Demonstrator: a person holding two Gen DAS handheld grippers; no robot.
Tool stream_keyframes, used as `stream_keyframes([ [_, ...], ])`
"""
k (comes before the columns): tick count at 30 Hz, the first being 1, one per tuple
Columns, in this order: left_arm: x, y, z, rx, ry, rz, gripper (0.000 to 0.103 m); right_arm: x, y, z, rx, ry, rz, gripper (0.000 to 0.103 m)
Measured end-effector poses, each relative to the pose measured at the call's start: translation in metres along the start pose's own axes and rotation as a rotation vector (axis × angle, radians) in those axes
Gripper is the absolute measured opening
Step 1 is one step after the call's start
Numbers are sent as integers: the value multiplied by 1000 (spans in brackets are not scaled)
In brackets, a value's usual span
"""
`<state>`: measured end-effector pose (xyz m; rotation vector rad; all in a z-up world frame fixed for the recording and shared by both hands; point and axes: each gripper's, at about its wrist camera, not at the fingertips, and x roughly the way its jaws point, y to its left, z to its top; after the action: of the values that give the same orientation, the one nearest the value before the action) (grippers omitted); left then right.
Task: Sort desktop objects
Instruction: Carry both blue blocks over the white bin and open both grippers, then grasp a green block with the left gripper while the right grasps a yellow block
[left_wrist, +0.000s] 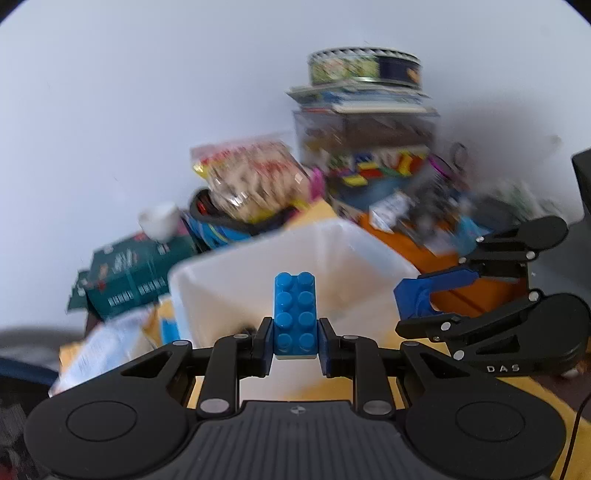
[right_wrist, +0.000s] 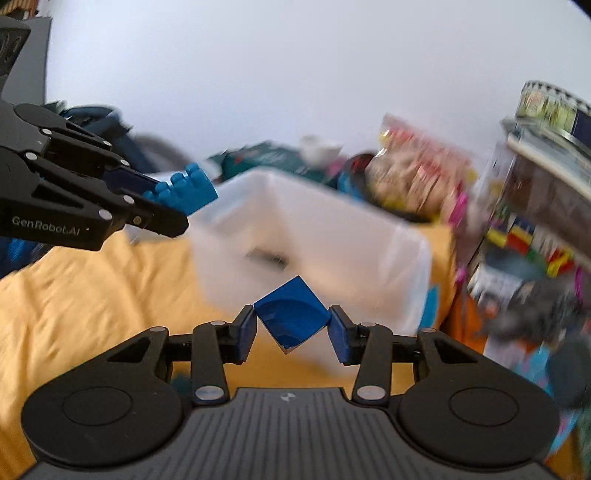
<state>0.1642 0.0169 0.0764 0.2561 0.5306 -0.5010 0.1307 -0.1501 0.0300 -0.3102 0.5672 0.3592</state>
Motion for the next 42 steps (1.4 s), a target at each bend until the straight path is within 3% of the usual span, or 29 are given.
stream_keyframes([
  [5, 52, 22, 17, -43, 18, 4, 27, 46, -22, 30, 70, -6, -58, 46],
  [12, 118, 39, -6, -112, 129, -13, 28, 103, -40, 20, 167, 115, -72, 47],
  [14, 118, 42, -8, -136, 126, -28, 40, 103, -41, 16, 186, 114, -63, 48],
  [15, 115, 44, -9, -149, 121, -29, 46, 99, -40, 16, 187, 112, -63, 48],
  [20, 81, 47, -8, -159, 62, -18, 48, 74, -37, 21, 161, 46, -62, 48],
  [24, 28, 39, -28, -140, 29, 16, 70, 37, -28, 14, 127, -9, -28, 50],
  [27, 3, 28, -61, -133, 86, 39, 70, 19, -16, -5, 105, 15, 12, 51],
  [36, -33, -17, -163, -175, 318, 25, 70, -15, 28, -89, 140, 199, 140, 52],
  [42, -43, -25, -196, -240, 370, 46, 67, -32, 46, -122, 169, 266, 176, 52],
])
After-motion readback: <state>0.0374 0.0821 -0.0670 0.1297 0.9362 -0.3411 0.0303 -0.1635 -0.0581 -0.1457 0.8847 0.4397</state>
